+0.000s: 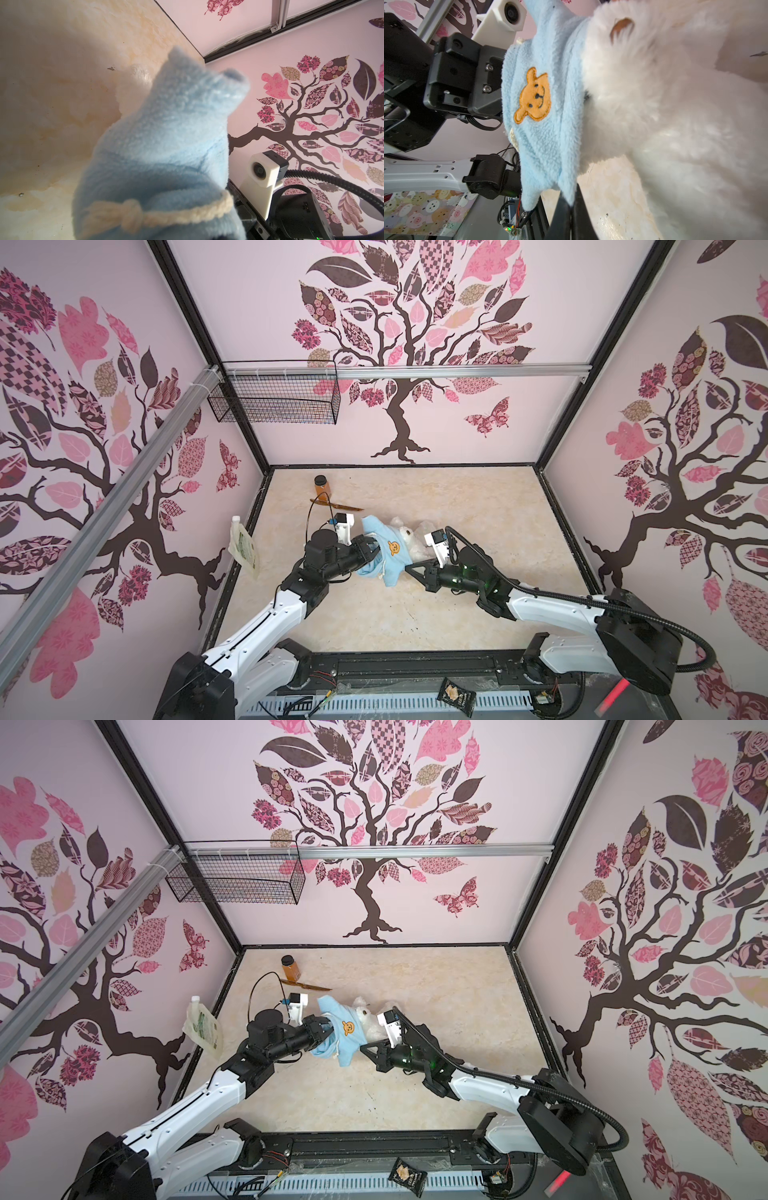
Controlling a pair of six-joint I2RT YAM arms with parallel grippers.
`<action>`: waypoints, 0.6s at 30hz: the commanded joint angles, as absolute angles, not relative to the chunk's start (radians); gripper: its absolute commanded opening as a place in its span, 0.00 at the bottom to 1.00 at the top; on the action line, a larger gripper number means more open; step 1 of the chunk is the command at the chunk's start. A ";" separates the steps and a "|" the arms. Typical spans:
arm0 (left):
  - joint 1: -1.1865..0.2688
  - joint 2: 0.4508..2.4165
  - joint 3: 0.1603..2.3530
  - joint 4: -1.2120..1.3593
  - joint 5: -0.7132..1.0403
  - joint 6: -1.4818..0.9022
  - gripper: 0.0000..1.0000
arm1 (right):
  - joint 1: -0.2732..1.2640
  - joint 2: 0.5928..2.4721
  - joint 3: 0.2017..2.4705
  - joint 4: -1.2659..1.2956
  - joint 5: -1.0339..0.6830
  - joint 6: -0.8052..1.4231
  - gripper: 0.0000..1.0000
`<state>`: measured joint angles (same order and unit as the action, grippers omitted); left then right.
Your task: Dress the teddy bear
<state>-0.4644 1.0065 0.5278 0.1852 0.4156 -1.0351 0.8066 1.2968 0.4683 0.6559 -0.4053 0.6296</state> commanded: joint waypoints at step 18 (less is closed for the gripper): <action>-0.451 0.973 0.498 0.406 0.327 -1.210 0.00 | 0.856 1.406 0.497 0.470 -0.152 0.575 0.00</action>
